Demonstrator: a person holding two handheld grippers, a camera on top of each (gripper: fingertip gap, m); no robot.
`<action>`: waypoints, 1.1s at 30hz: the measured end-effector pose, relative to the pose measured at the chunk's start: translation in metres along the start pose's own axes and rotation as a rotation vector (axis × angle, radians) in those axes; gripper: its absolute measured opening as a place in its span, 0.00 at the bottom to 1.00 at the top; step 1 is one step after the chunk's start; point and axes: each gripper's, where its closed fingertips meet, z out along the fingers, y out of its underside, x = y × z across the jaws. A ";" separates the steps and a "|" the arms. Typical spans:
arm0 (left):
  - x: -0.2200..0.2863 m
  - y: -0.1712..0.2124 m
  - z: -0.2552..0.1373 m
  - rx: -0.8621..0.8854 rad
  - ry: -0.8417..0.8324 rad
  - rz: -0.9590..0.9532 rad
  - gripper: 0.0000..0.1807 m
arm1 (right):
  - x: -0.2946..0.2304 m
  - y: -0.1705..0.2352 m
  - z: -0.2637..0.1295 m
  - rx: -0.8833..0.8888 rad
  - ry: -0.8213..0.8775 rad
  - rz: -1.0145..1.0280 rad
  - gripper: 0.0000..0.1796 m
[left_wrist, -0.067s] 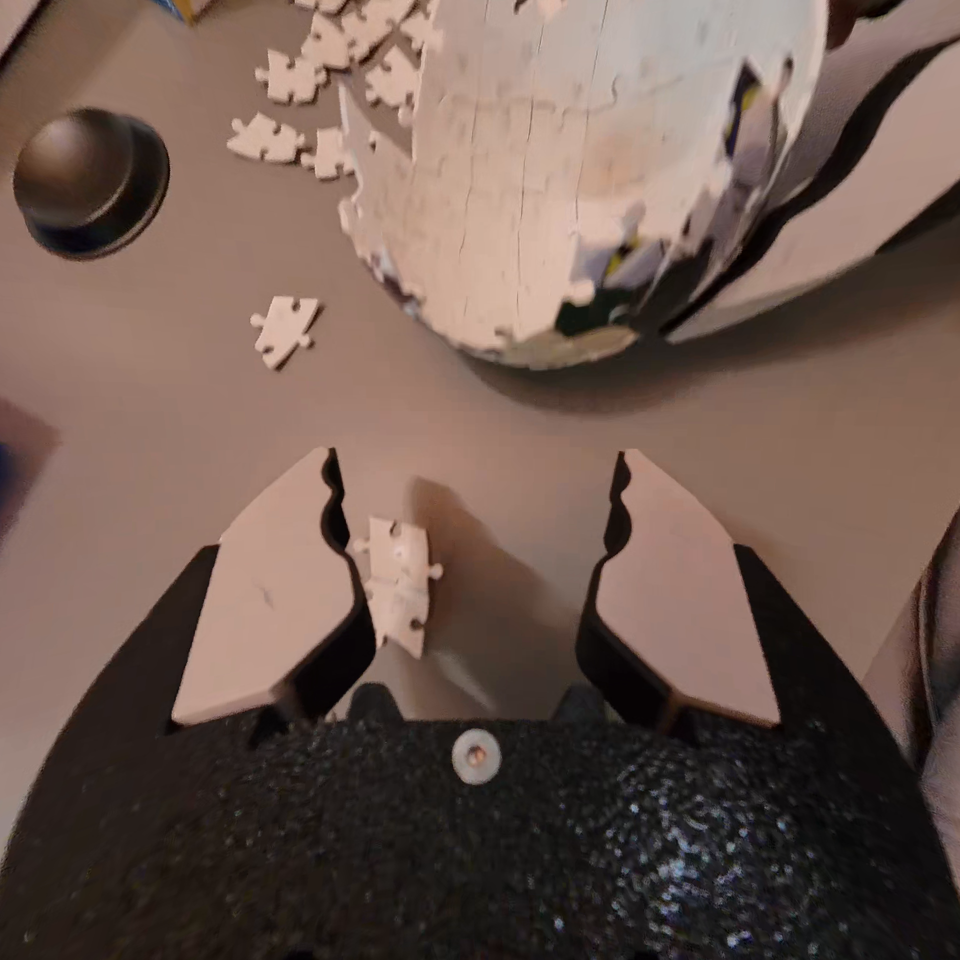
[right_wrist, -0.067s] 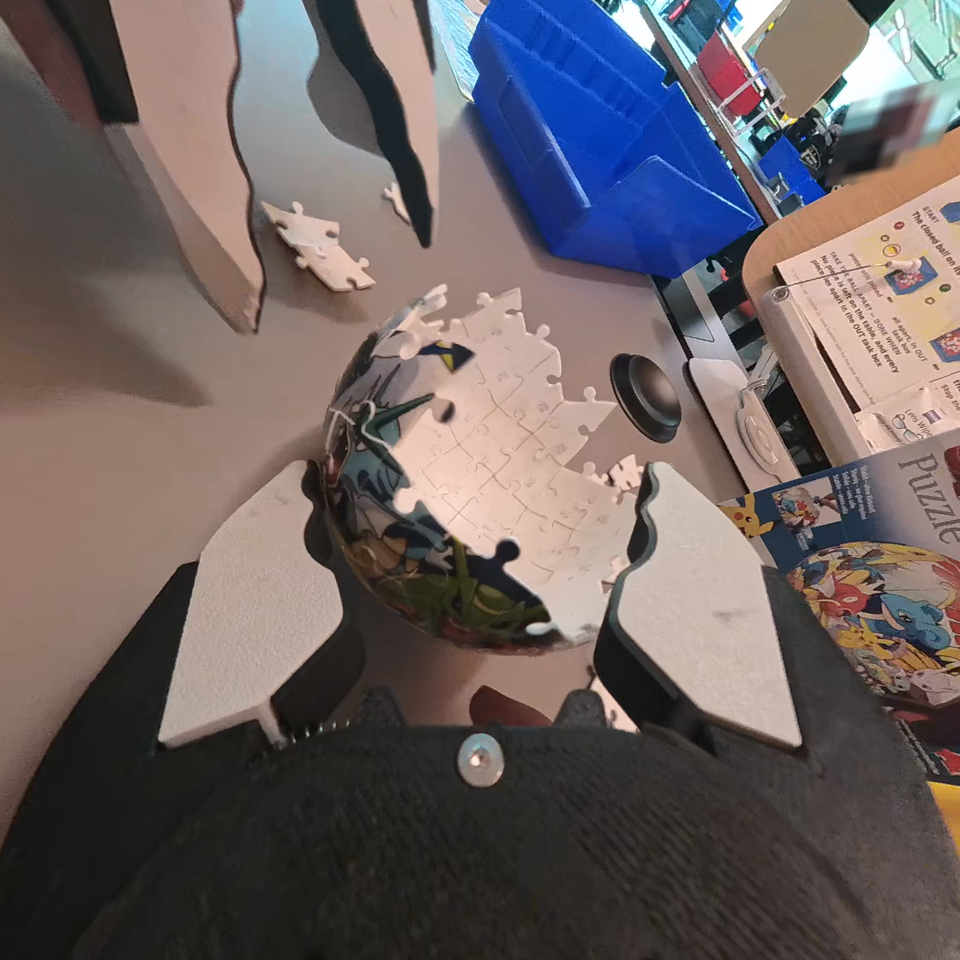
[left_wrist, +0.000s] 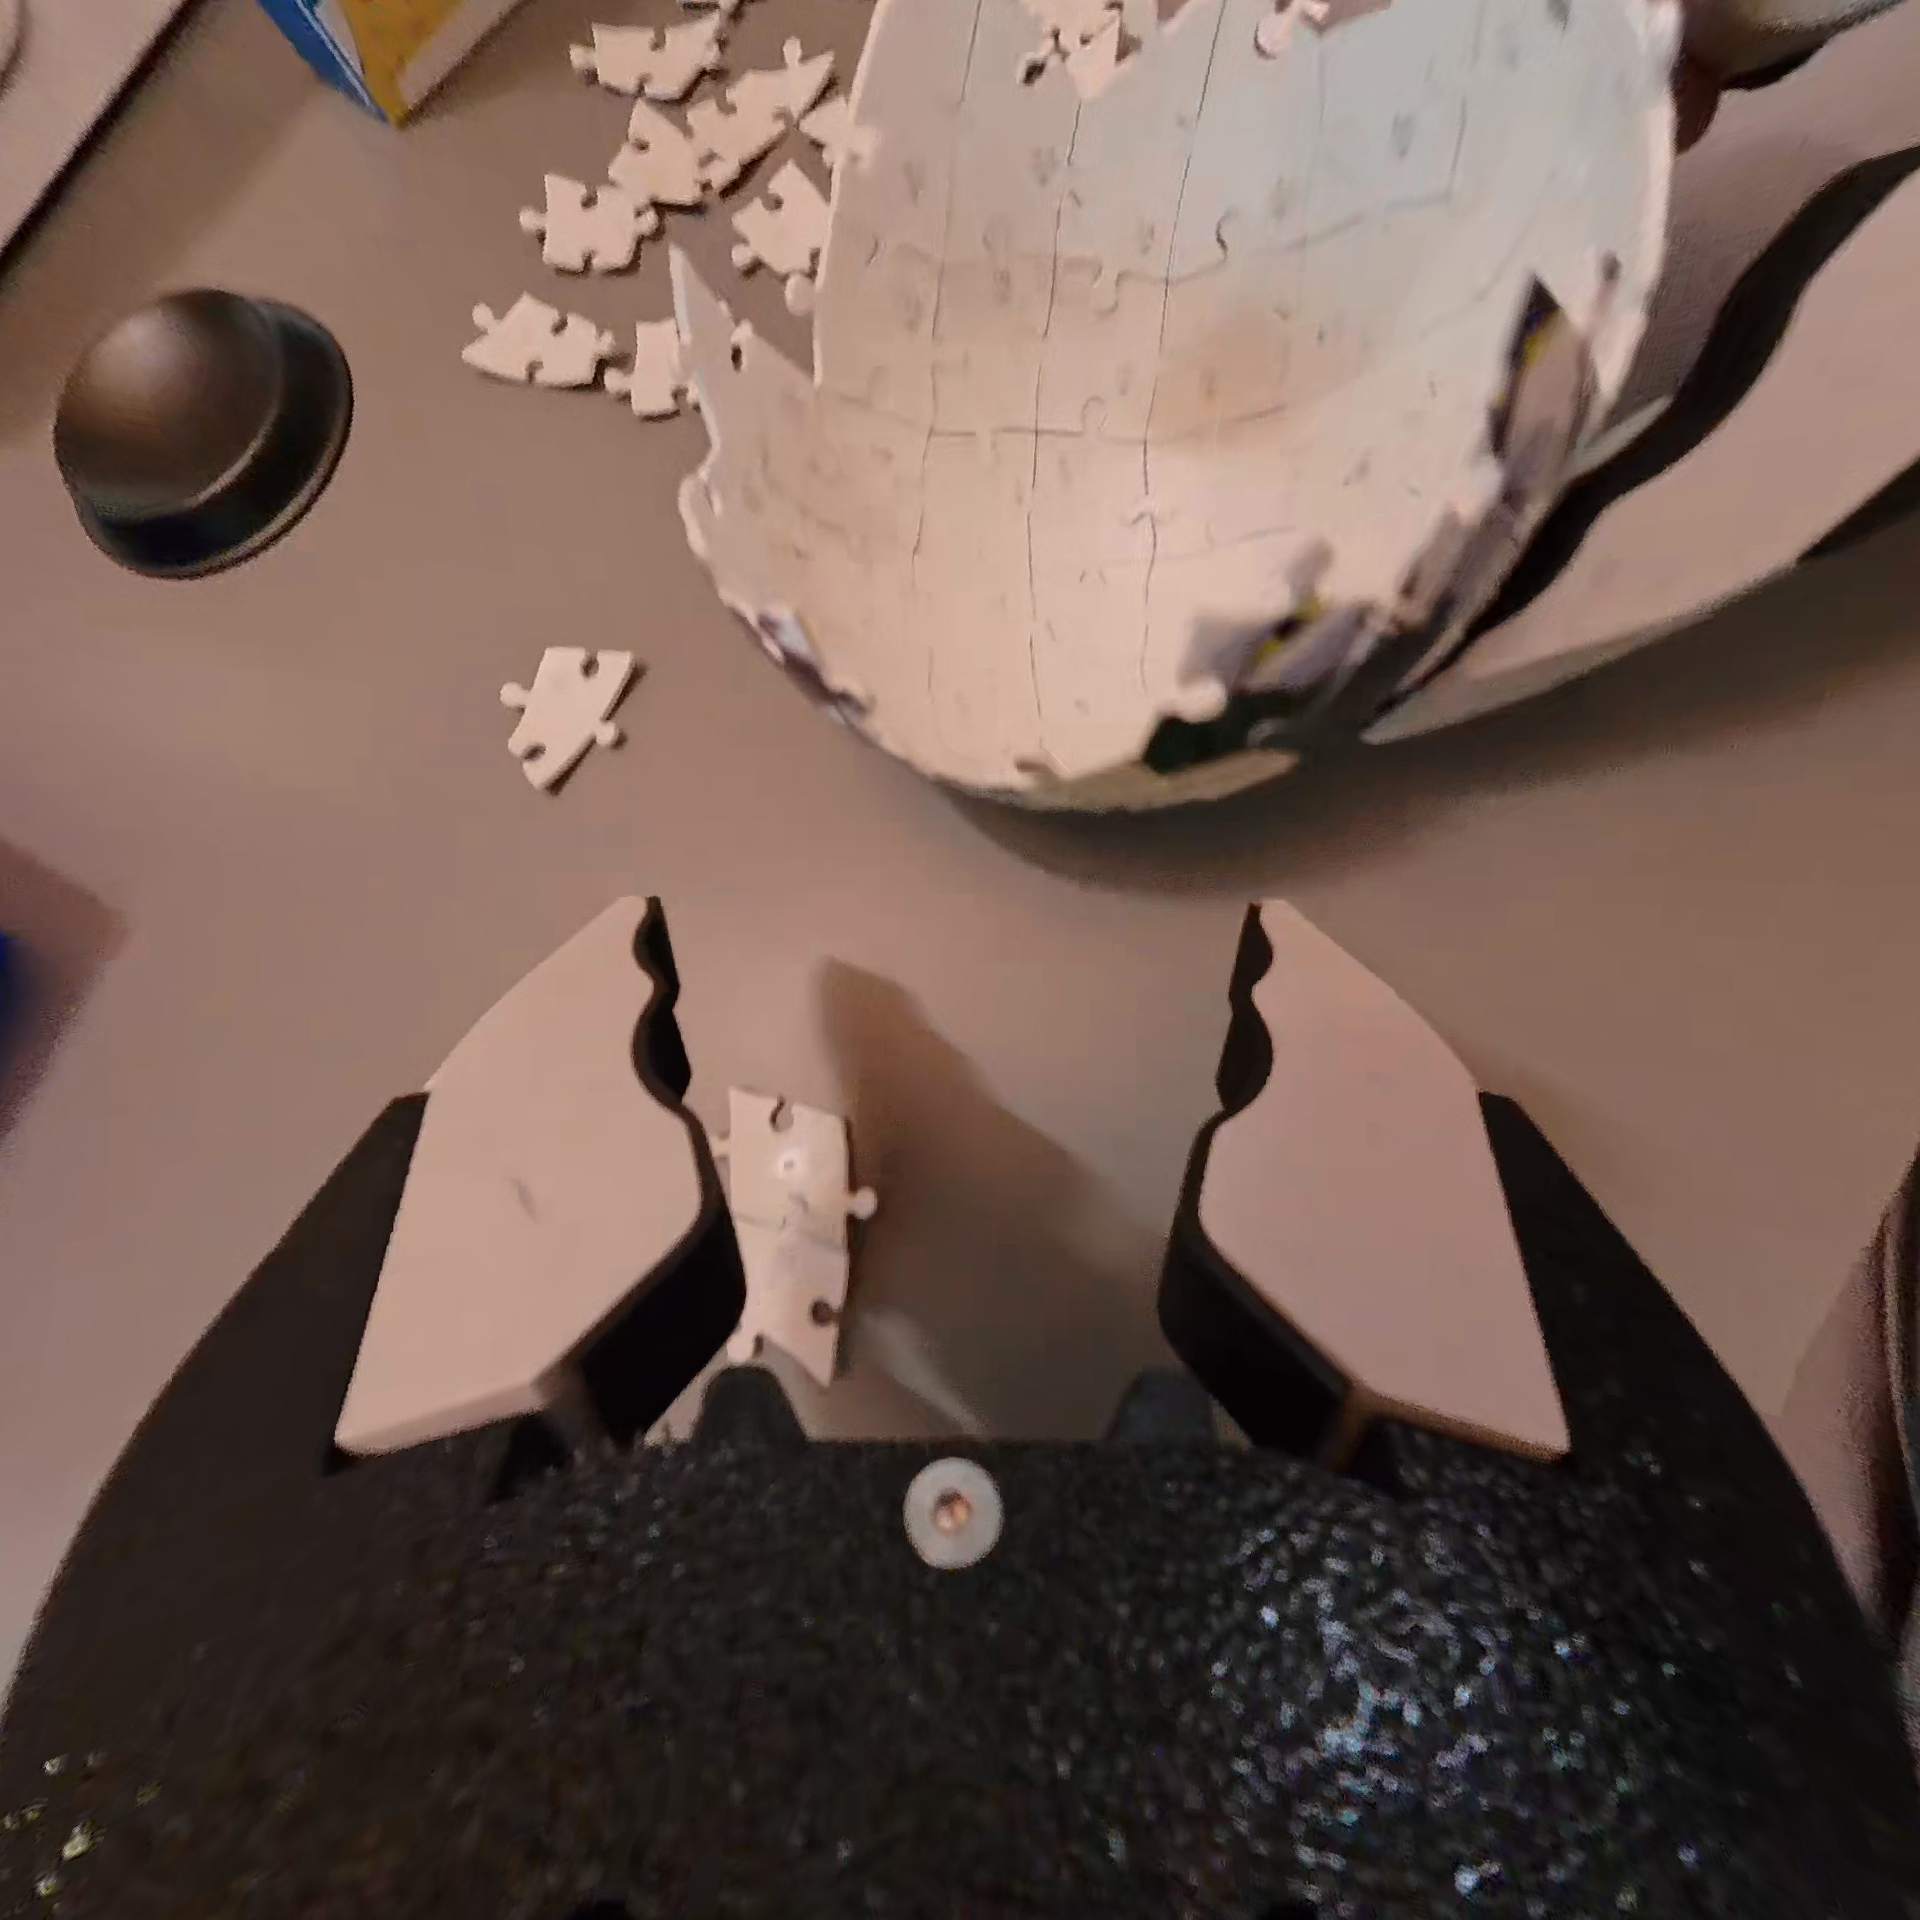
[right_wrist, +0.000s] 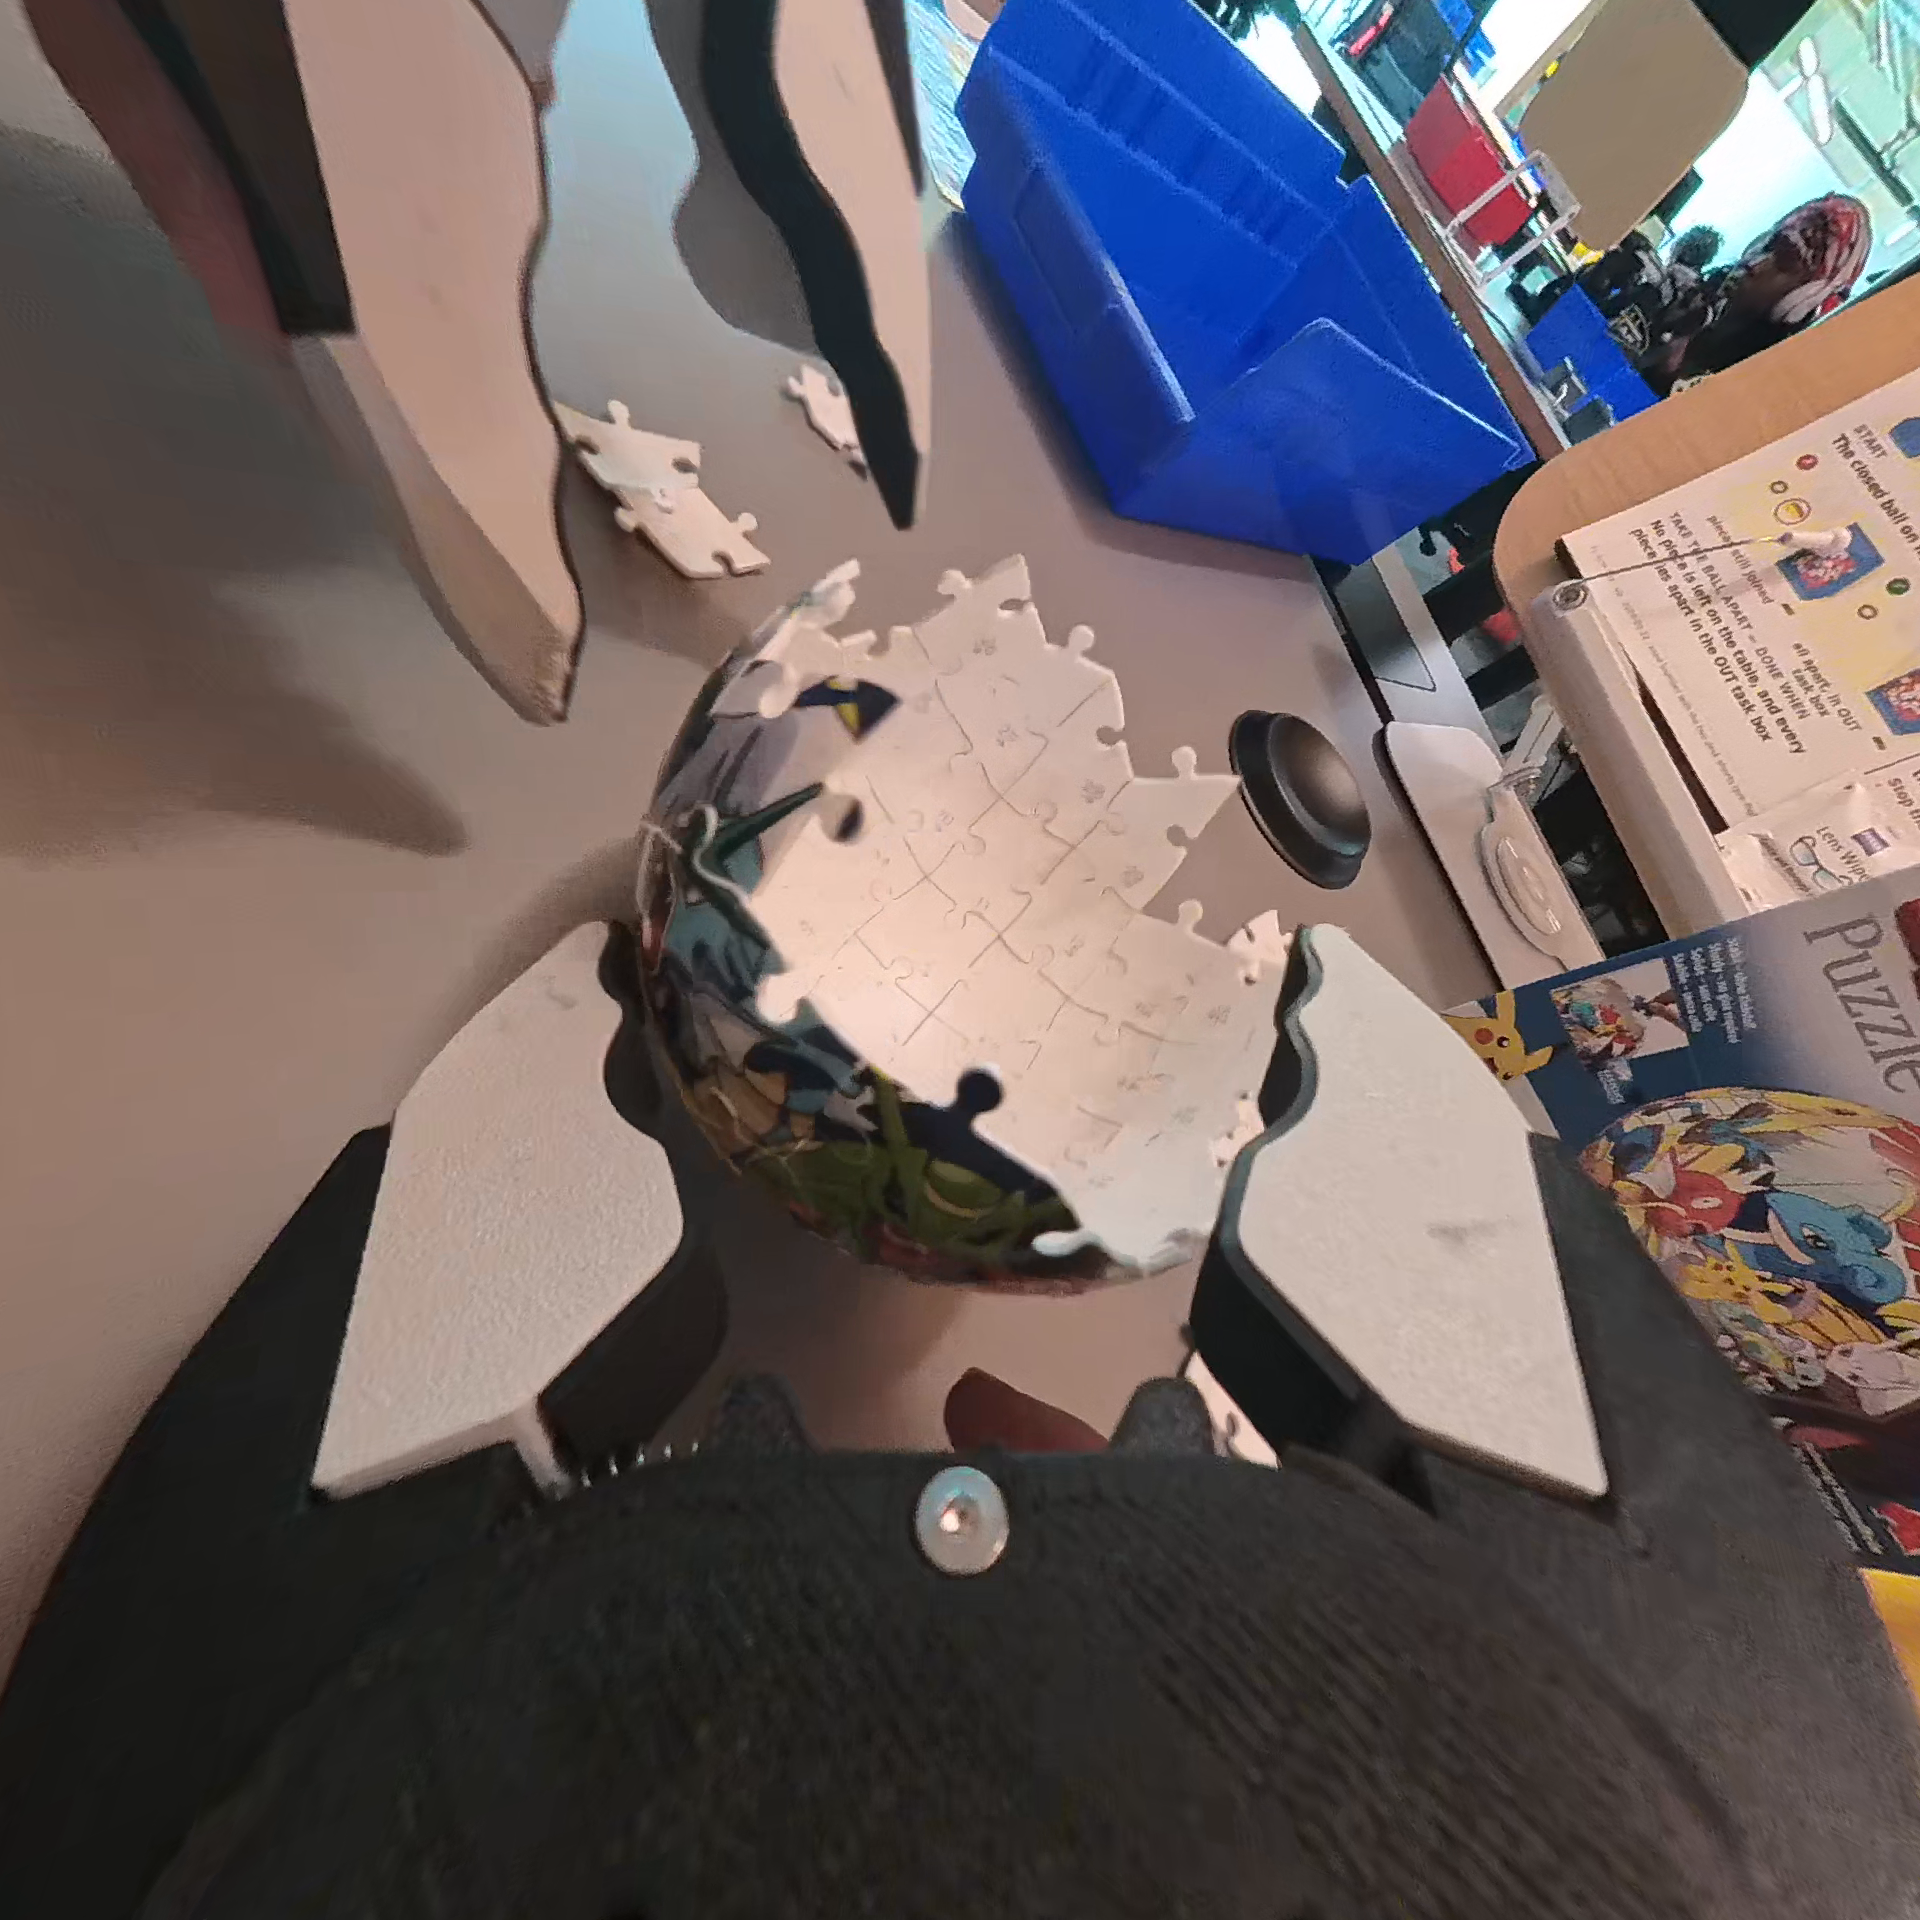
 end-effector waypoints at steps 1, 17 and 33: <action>0.001 -0.002 0.004 0.008 -0.004 0.004 0.55 | -0.001 0.000 -0.003 0.005 -0.003 -0.004 0.65; 0.030 -0.018 0.024 0.085 0.170 0.056 0.58 | -0.012 0.076 -0.046 -0.155 -0.177 0.434 0.66; 0.039 -0.013 0.038 0.050 0.213 -0.275 0.56 | -0.021 0.035 0.003 -0.069 -0.366 0.555 0.65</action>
